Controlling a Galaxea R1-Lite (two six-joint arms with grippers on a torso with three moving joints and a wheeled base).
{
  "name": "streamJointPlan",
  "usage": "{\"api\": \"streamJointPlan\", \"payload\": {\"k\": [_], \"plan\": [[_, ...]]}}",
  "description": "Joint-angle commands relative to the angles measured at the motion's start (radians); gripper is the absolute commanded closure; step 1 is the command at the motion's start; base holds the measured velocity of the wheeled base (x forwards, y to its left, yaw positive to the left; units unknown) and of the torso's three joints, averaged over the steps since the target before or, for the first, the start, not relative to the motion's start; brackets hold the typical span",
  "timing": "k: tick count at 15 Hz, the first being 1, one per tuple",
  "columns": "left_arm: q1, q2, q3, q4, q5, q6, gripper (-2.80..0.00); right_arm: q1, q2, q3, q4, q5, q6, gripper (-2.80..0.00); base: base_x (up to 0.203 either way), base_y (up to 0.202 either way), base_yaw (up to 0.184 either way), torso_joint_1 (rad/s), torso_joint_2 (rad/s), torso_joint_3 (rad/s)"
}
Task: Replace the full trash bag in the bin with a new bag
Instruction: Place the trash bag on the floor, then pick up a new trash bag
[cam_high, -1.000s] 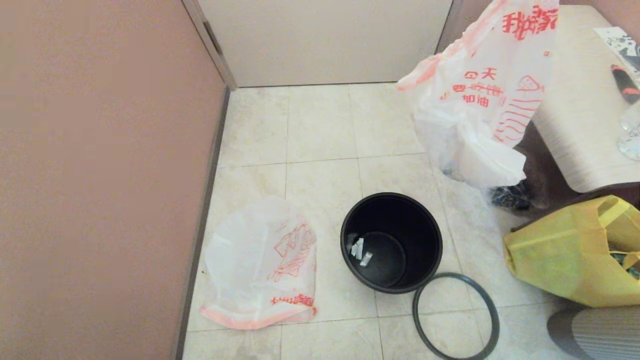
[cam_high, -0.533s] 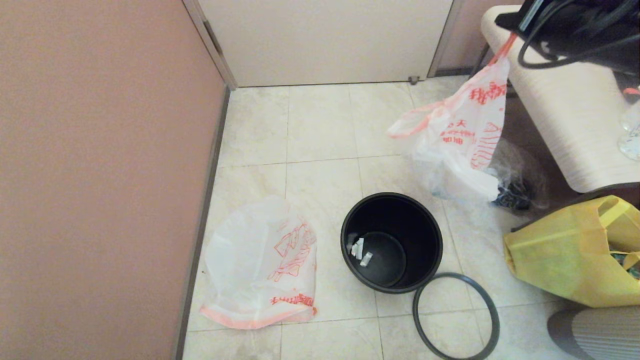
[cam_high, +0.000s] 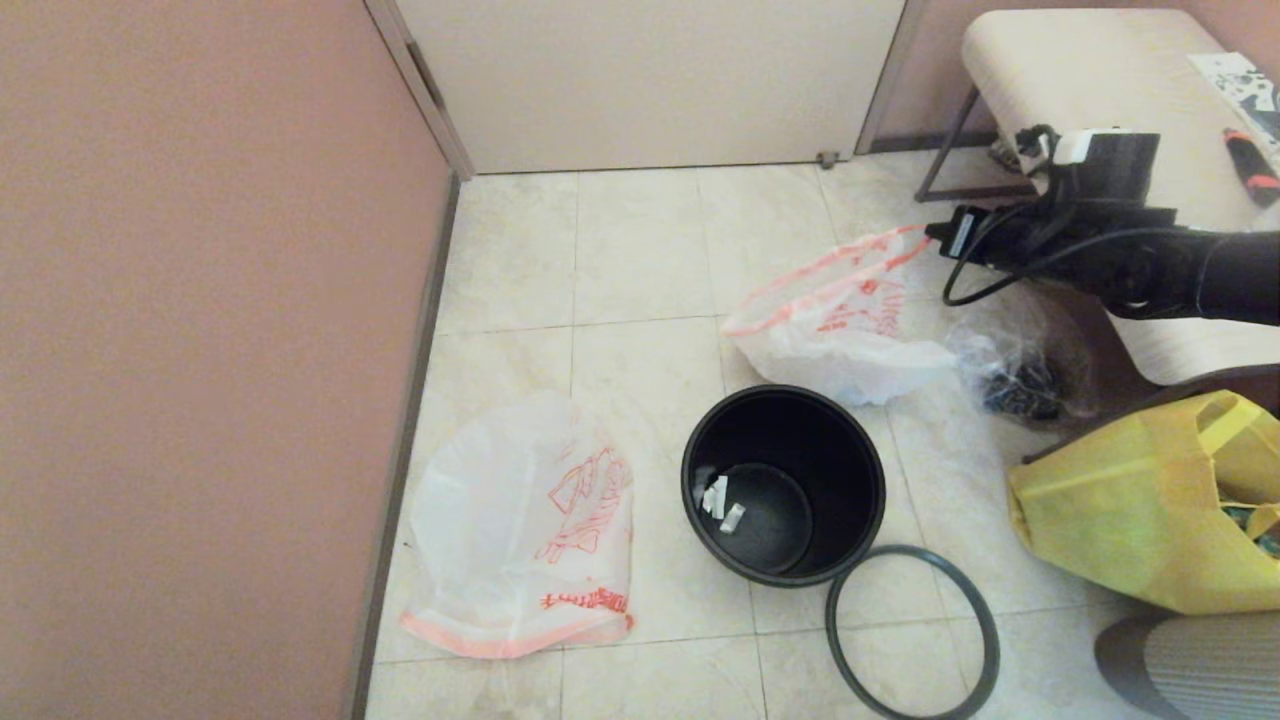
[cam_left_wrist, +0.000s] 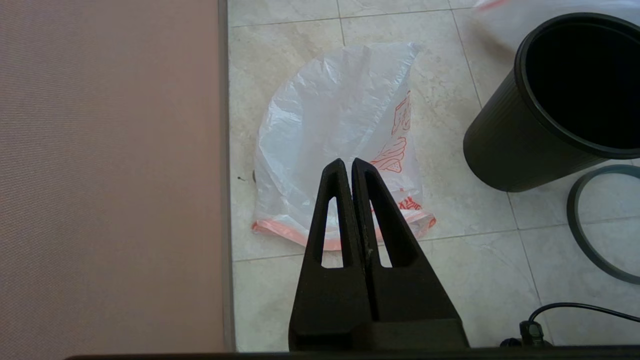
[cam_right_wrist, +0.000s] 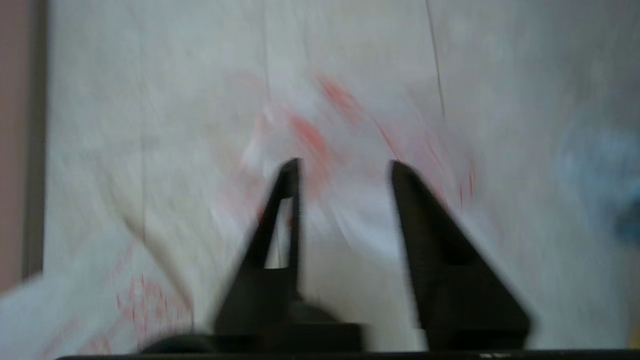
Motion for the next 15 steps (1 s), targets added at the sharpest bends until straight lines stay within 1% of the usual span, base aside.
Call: {"api": "streamJointPlan", "payload": {"k": [1,4,5,7,8,10,11,13,15], "plan": [[0.0,0.001,0.005,-0.001,0.0,0.002,0.0,0.0,-0.02,0.018,0.077,0.001,0.003,-2.8,0.0,0.0,0.0,0.0,0.0,0.0],[0.0,0.001,0.005,-0.001,0.0,0.0,0.0,0.011,-0.156,0.052,0.319,-0.003,0.026,-2.8,0.0,0.0,0.0,0.0,0.0,0.0],[0.0,0.001,0.005,-0.001,0.0,0.001,0.0,0.013,-0.208,0.075,0.383,-0.003,0.045,-2.8,0.0,0.0,0.0,0.0,0.0,0.0],[0.0,0.001,0.005,-0.001,0.0,0.002,0.0,0.015,-0.311,0.173,0.432,-0.004,0.081,-2.8,0.0,0.0,0.0,0.0,0.0,0.0],[0.0,0.001,0.005,-0.001,0.0,0.001,0.0,0.021,-0.365,0.237,0.441,-0.005,0.086,0.0,0.0,0.0,0.0,0.0,0.0,0.0],[0.0,0.001,0.005,-0.001,0.0,0.0,0.0,0.053,-0.472,0.344,0.451,-0.032,0.076,0.0,0.0,0.0,0.0,0.0,0.0,0.0],[0.0,0.001,0.005,-0.001,0.0,0.0,0.0,0.085,-0.53,0.4,0.454,-0.069,0.07,0.0,0.0,0.0,0.0,0.0,0.0,0.0],[0.0,0.001,0.005,-0.001,0.0,0.0,0.0,0.152,-0.647,0.524,0.456,-0.179,0.033,0.0,0.0,0.0,0.0,0.0,0.0,0.0],[0.0,0.001,0.005,-0.001,0.0,0.0,0.0,0.185,-0.767,0.666,0.455,-0.279,-0.026,0.0,0.0,0.0,0.0,0.0,0.0,0.0]]}}
